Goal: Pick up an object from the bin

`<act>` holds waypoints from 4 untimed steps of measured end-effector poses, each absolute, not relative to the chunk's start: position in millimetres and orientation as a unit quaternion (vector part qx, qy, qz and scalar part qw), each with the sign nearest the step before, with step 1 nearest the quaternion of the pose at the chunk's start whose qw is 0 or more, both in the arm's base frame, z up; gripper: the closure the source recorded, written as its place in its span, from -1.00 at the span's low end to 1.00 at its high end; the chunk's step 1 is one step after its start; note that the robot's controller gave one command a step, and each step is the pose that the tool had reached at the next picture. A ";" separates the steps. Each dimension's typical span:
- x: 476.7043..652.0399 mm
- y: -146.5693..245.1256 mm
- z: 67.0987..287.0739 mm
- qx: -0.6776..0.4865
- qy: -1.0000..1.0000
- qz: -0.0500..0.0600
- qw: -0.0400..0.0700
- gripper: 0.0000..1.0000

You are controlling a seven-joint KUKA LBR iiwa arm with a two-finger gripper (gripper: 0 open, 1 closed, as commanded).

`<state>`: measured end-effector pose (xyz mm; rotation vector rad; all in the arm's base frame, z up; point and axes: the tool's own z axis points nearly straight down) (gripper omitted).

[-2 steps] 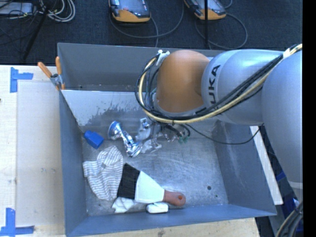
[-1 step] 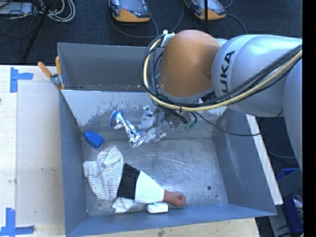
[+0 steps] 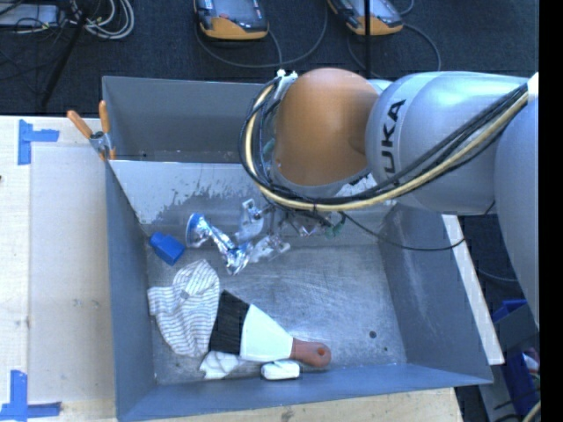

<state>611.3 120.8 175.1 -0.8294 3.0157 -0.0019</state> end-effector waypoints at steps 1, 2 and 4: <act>600.3 126.2 186.1 -0.319 0.948 0.002 -0.007 1.00; 607.0 105.5 183.9 -0.309 0.951 0.000 0.008 1.00; 615.2 100.5 171.8 -0.467 0.884 -0.002 0.006 1.00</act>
Offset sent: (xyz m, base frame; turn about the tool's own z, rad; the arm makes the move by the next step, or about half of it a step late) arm -0.0084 -0.0691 -0.1013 0.0500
